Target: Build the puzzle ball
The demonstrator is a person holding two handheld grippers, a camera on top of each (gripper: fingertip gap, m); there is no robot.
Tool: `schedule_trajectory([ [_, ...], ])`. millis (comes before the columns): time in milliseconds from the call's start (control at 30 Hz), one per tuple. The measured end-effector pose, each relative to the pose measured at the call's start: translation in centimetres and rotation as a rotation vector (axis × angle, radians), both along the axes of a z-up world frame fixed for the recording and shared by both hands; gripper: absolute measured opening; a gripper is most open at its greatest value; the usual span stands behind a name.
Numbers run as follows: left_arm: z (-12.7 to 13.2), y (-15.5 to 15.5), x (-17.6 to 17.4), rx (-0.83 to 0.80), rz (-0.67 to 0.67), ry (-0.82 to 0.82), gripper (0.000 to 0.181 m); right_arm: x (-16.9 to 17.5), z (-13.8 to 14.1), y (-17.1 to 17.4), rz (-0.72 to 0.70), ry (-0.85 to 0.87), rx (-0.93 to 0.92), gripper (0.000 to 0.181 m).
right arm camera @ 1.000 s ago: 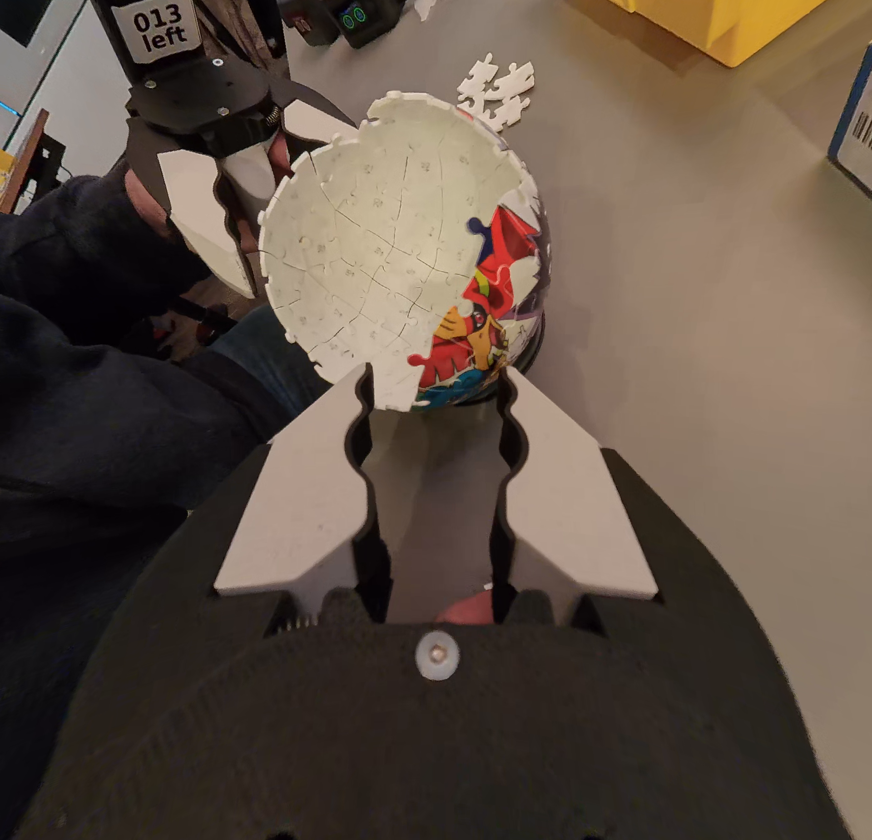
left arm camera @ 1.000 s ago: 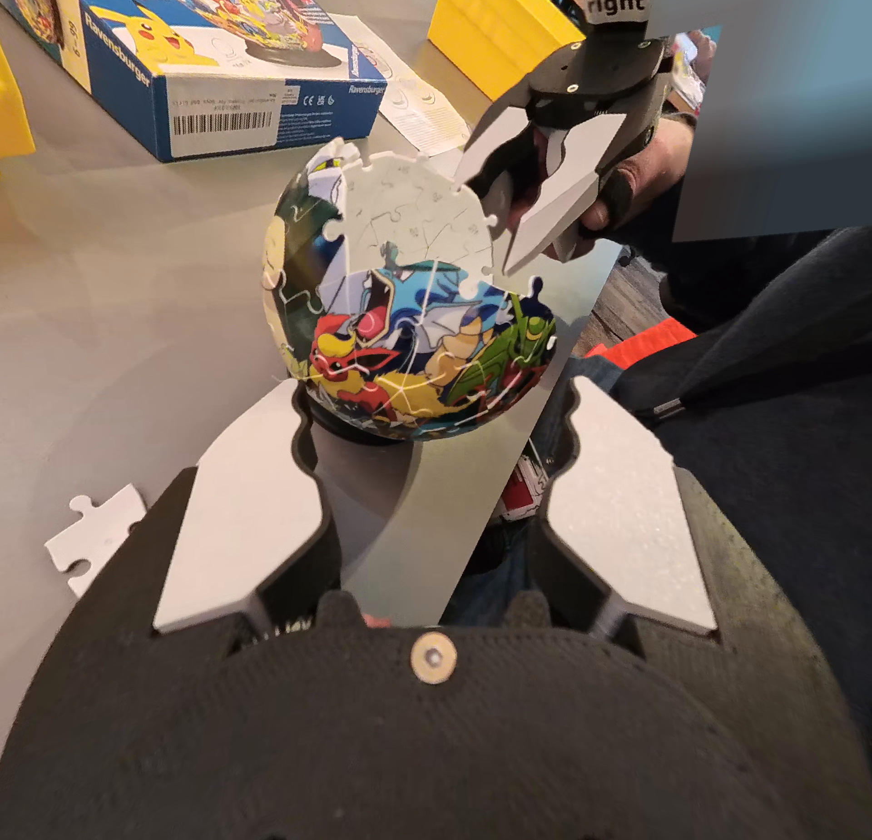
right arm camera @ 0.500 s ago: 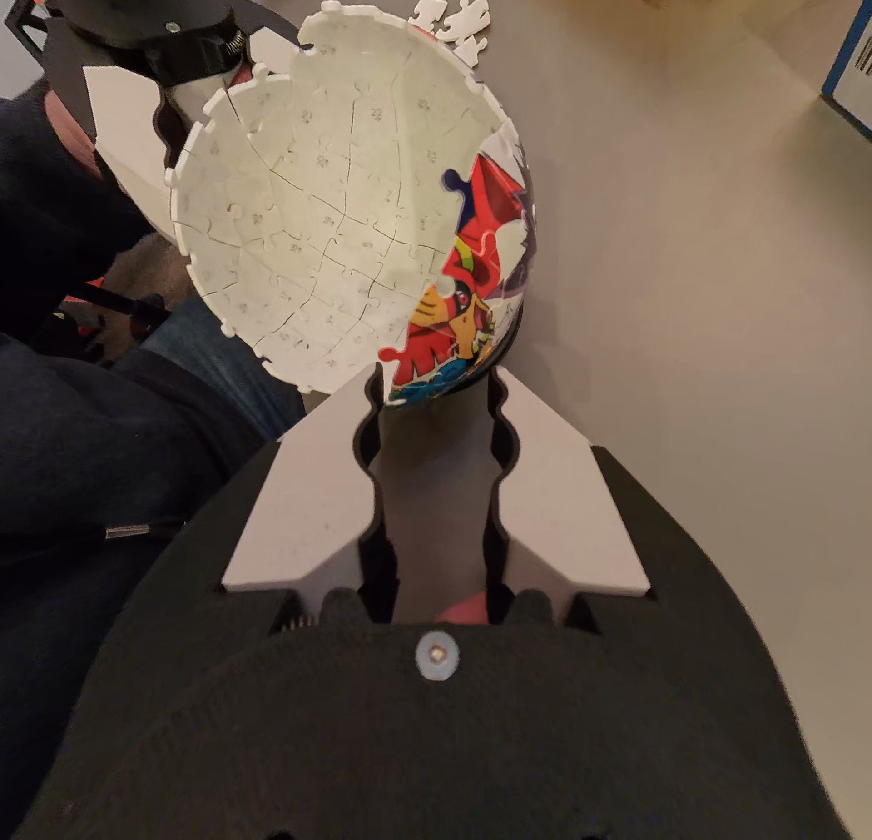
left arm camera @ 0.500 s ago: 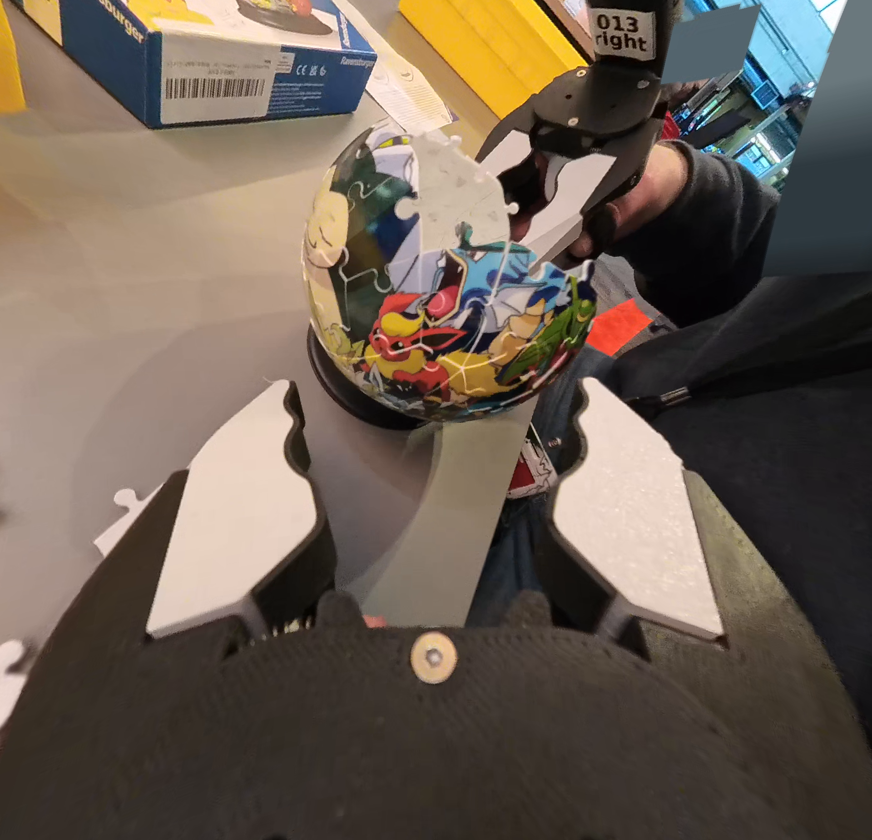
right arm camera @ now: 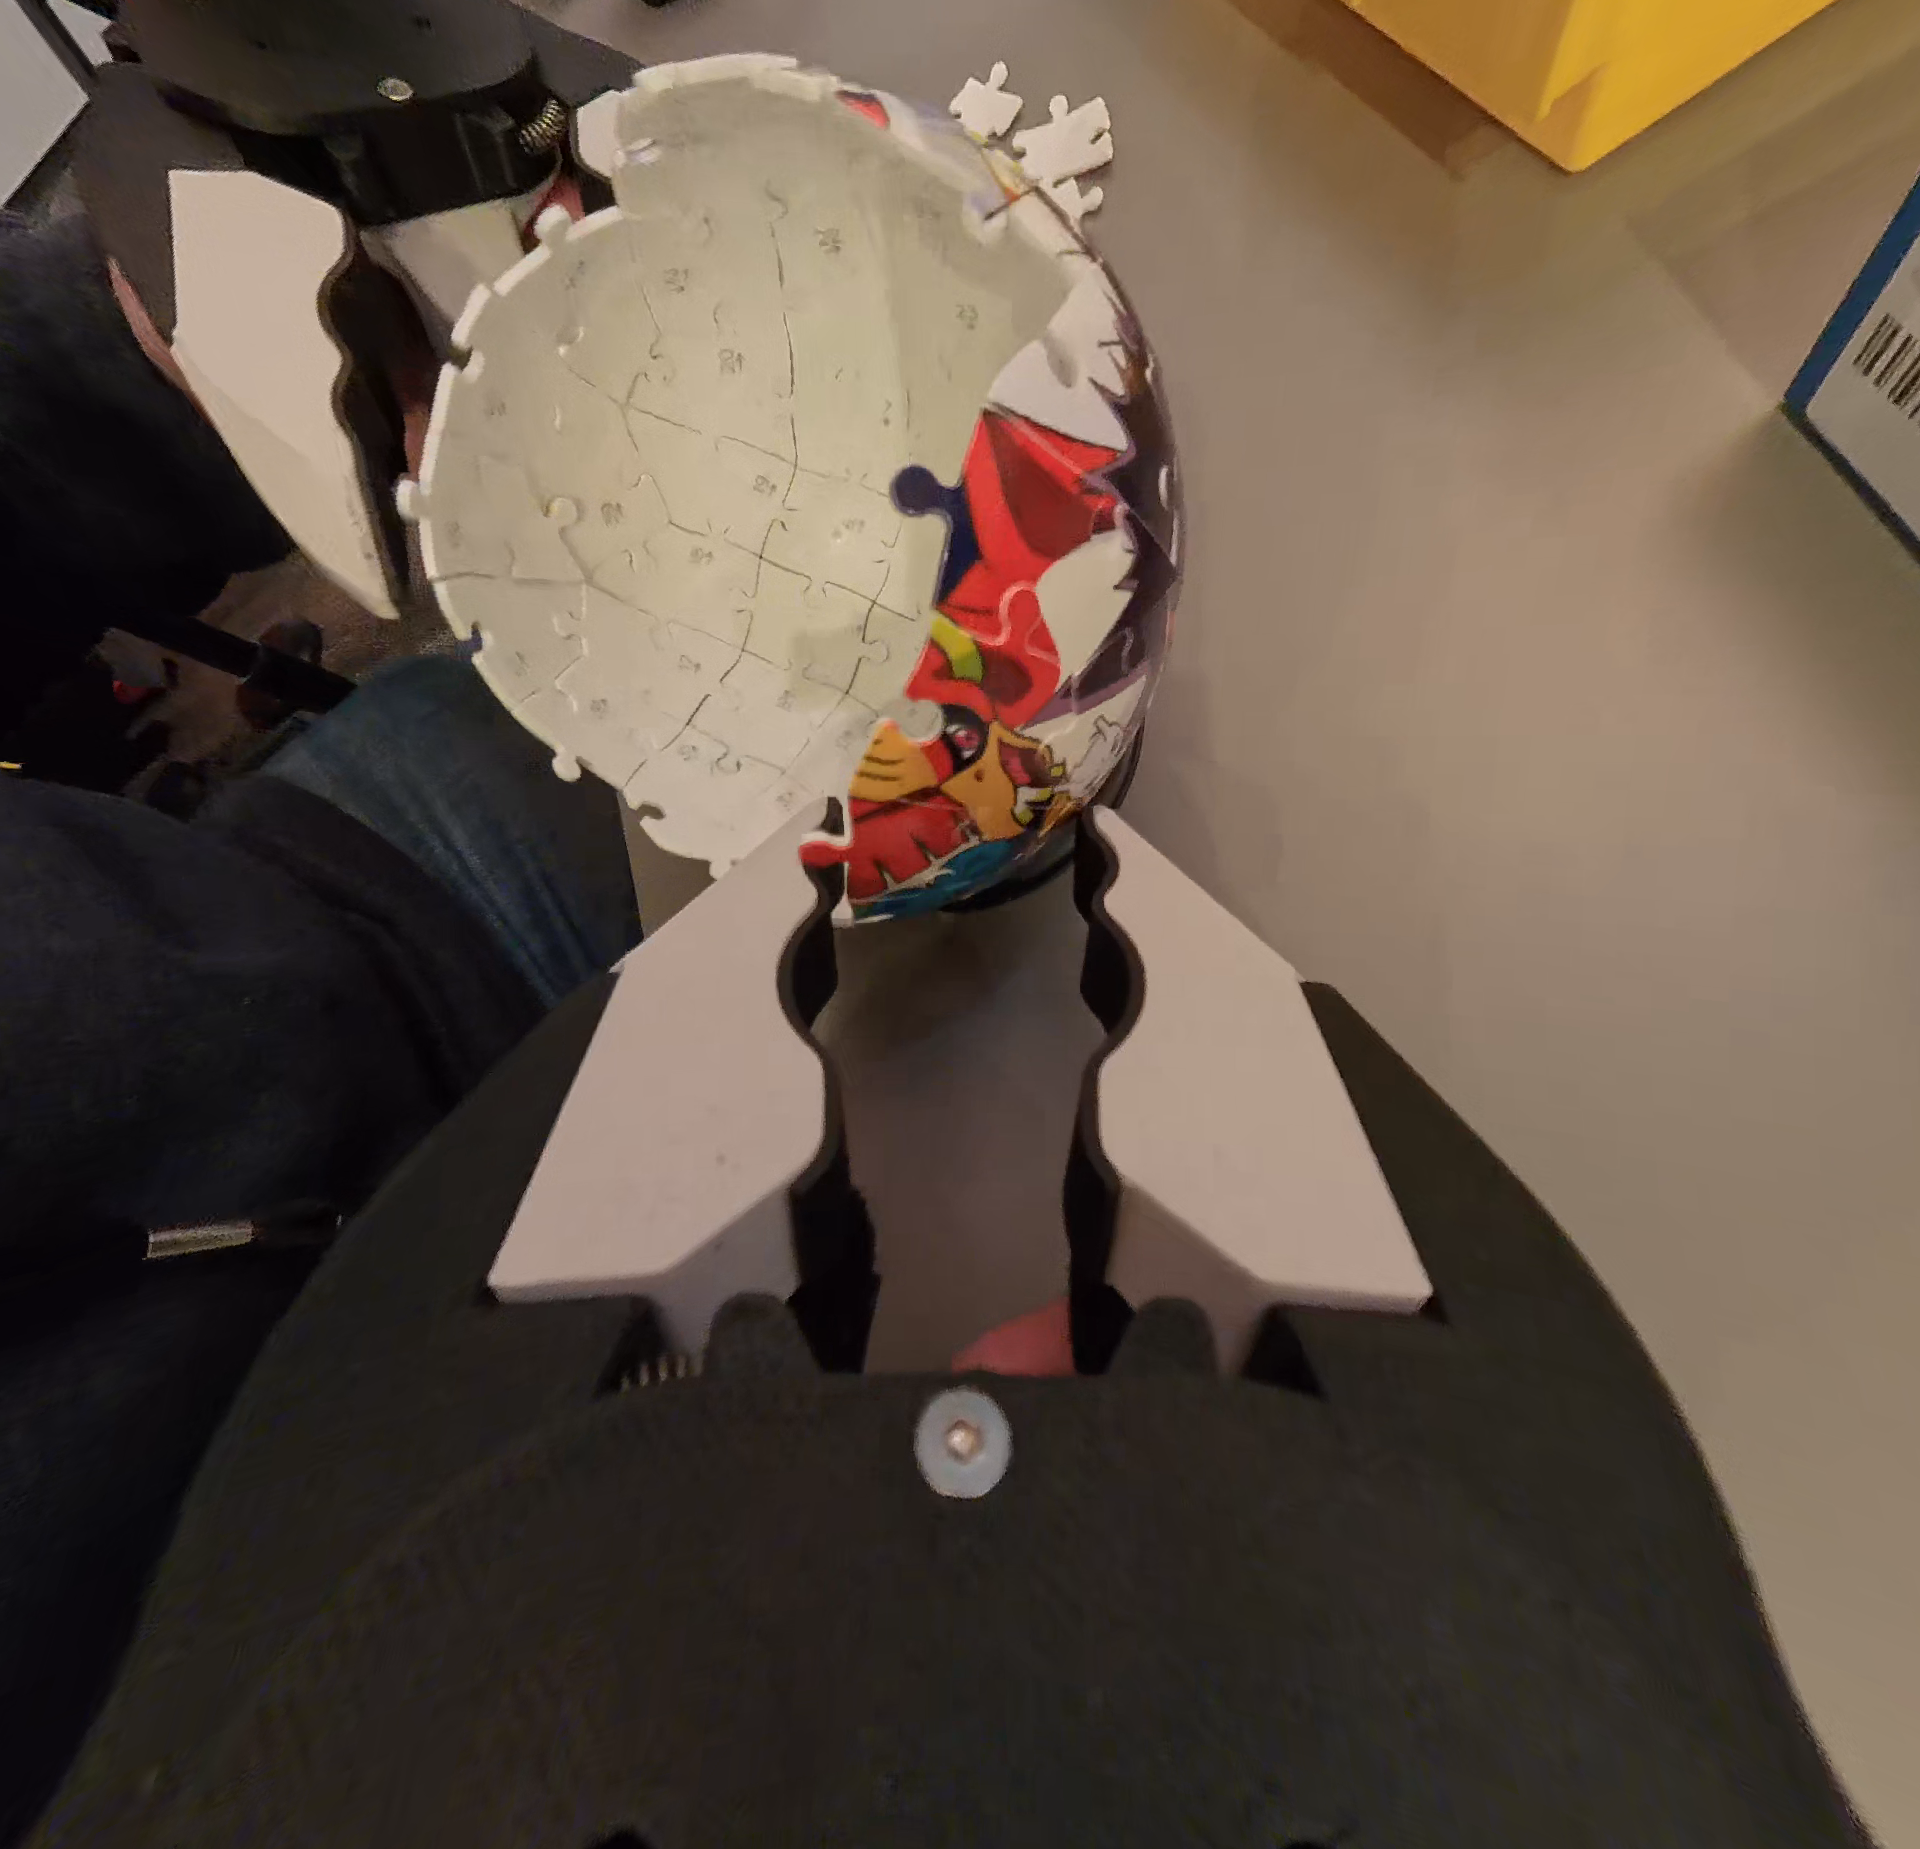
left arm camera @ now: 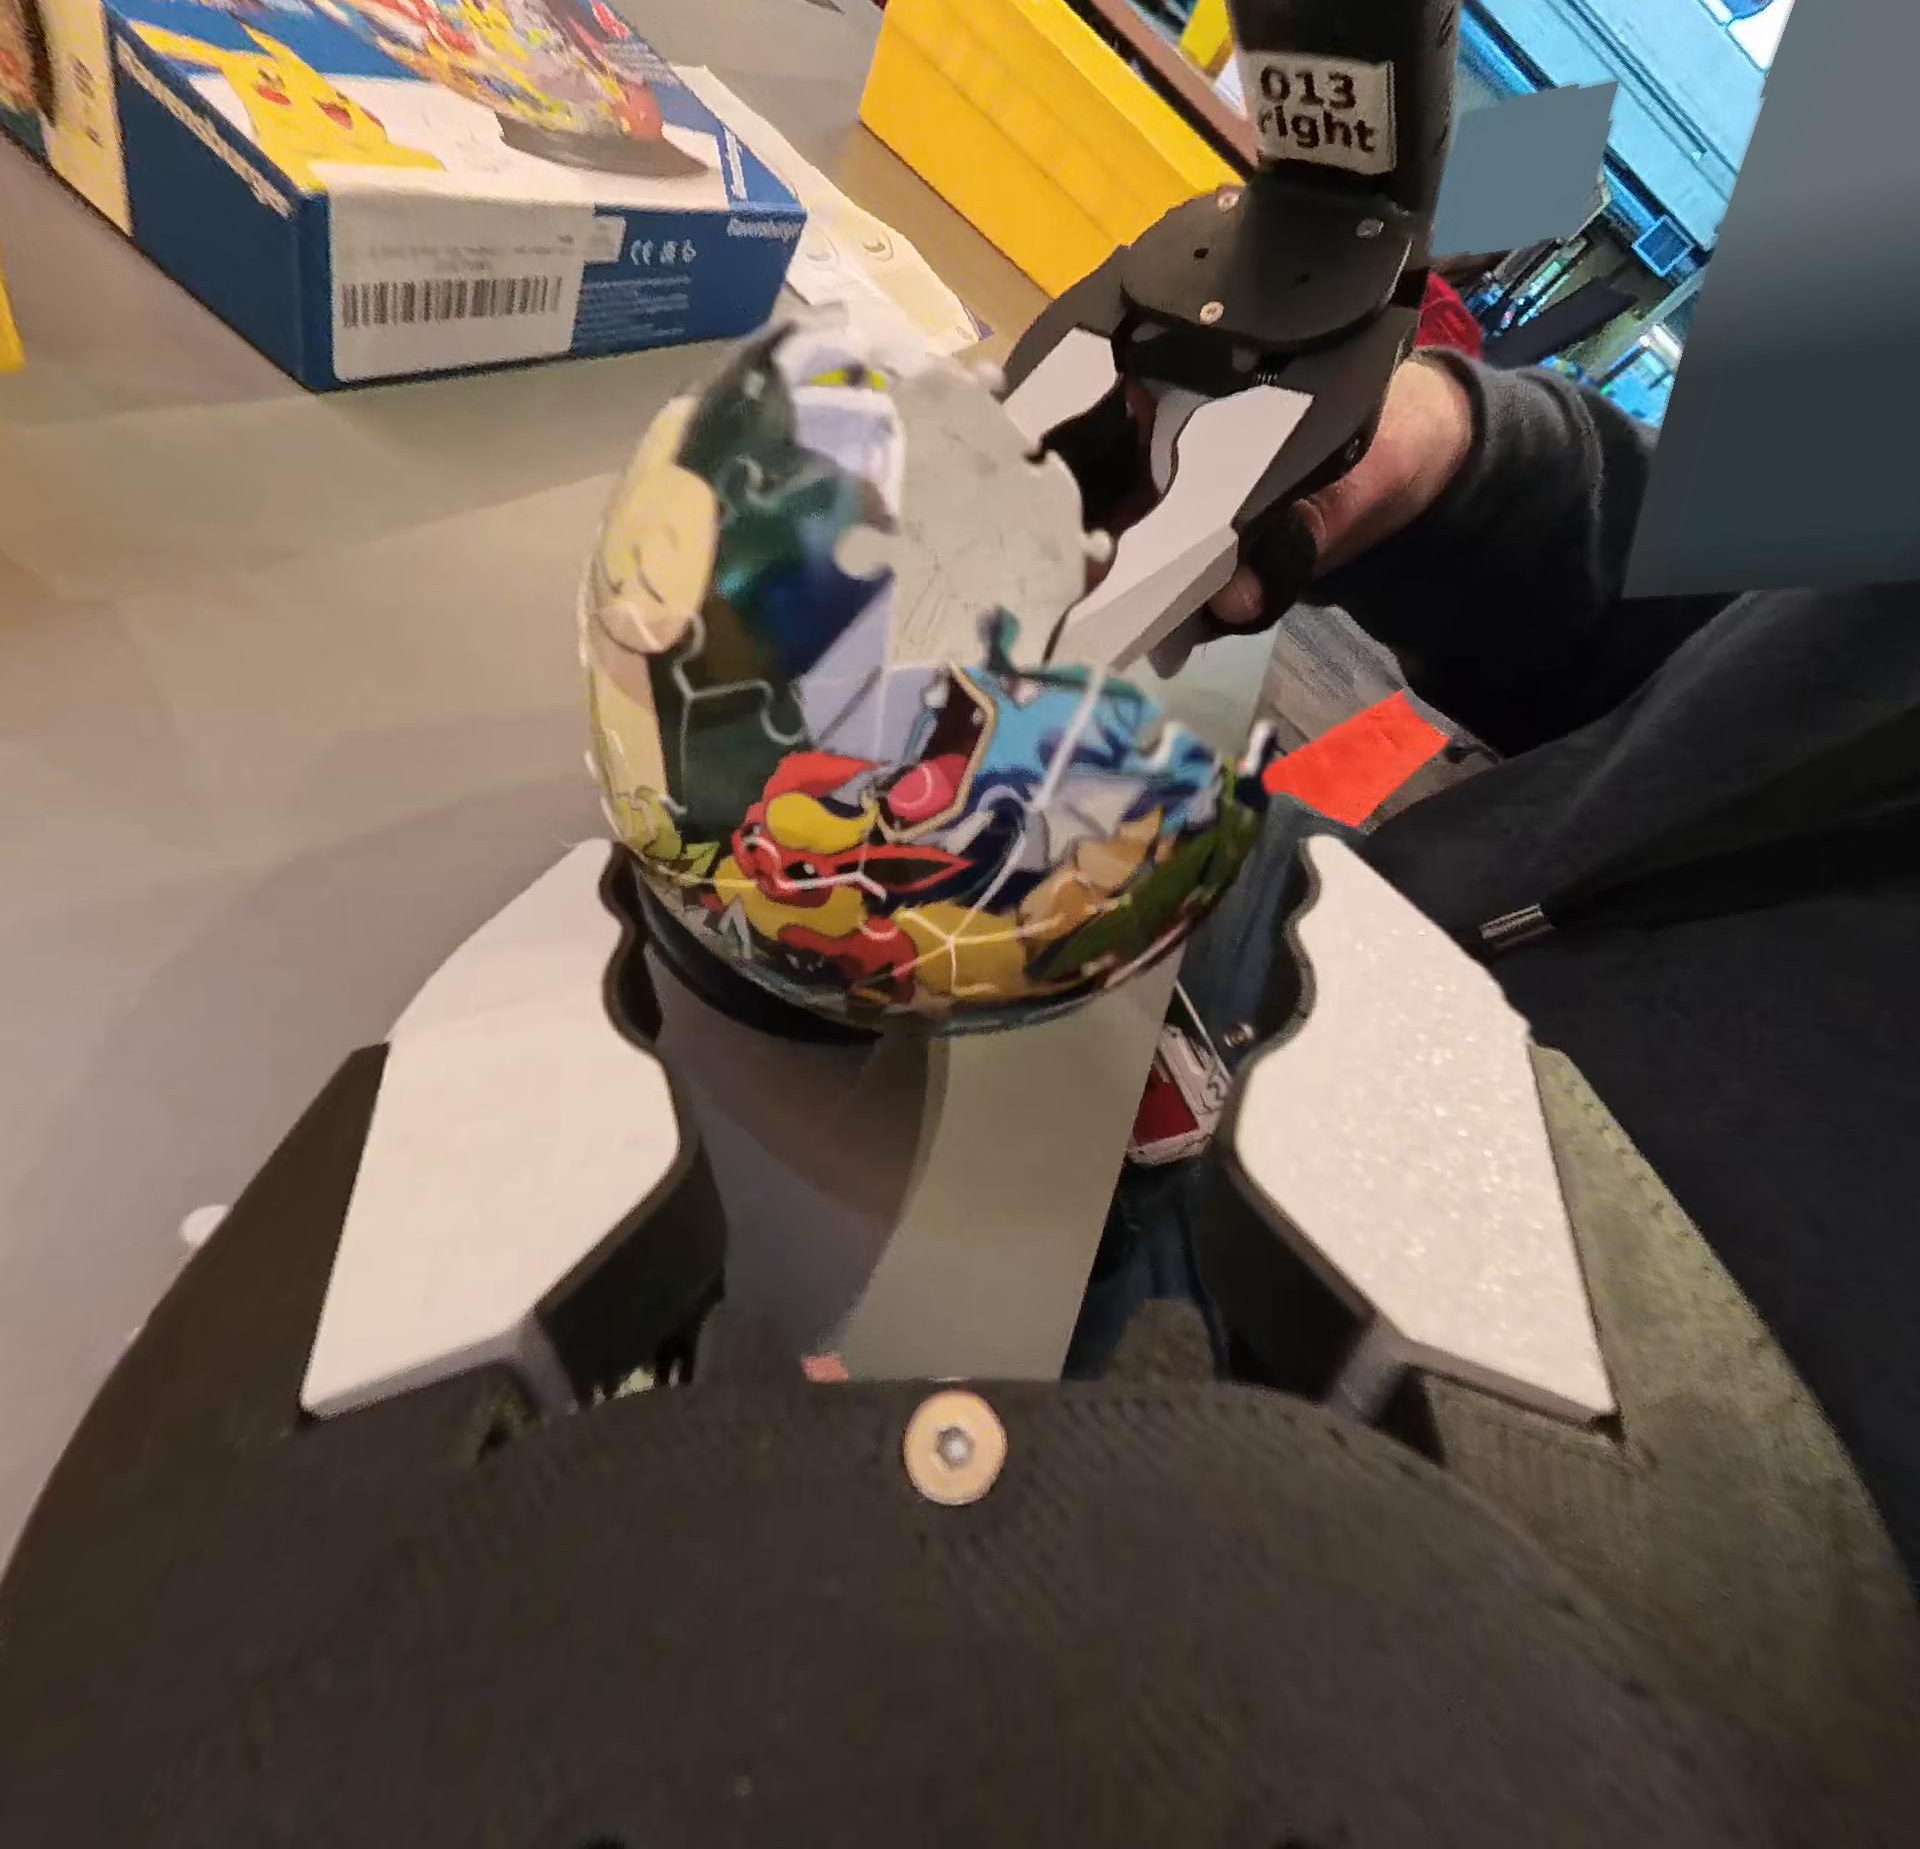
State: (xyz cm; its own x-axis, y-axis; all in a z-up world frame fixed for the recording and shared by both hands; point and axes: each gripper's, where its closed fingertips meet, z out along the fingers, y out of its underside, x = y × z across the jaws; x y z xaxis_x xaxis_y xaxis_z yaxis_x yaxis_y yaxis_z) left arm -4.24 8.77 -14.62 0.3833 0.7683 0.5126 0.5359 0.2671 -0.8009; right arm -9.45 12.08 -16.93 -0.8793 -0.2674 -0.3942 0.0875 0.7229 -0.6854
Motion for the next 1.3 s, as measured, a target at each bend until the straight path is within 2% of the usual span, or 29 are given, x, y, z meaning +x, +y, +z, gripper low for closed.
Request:
schedule_trajectory([
  [333, 1.0, -0.9, -0.7, -0.023, 0.049, 0.053, 0.114, 0.1, 0.2, -0.4, 0.004, -0.074, -0.019, 0.044],
  [467, 1.1, -1.0, -1.0, -0.047, 0.053, 0.025, 0.115, 0.5, -0.2, -0.6, 0.026, -0.136, 0.004, 0.044],
  [633, 1.8, -1.0, -0.9, -0.061, 0.056, -0.031, 0.121, 1.4, 0.0, -0.8, 0.063, -0.118, 0.002, 0.046],
  [900, 2.0, -1.1, 0.6, -0.076, 0.101, -0.11, 0.118, 3.1, -0.5, -0.7, 0.152, -0.046, 0.0, 0.055],
  [1300, 1.7, -0.6, 0.6, -0.061, 0.102, -0.099, 0.111, -1.0, 0.4, 0.1, 0.1, 0.029, 0.013, 0.062],
])
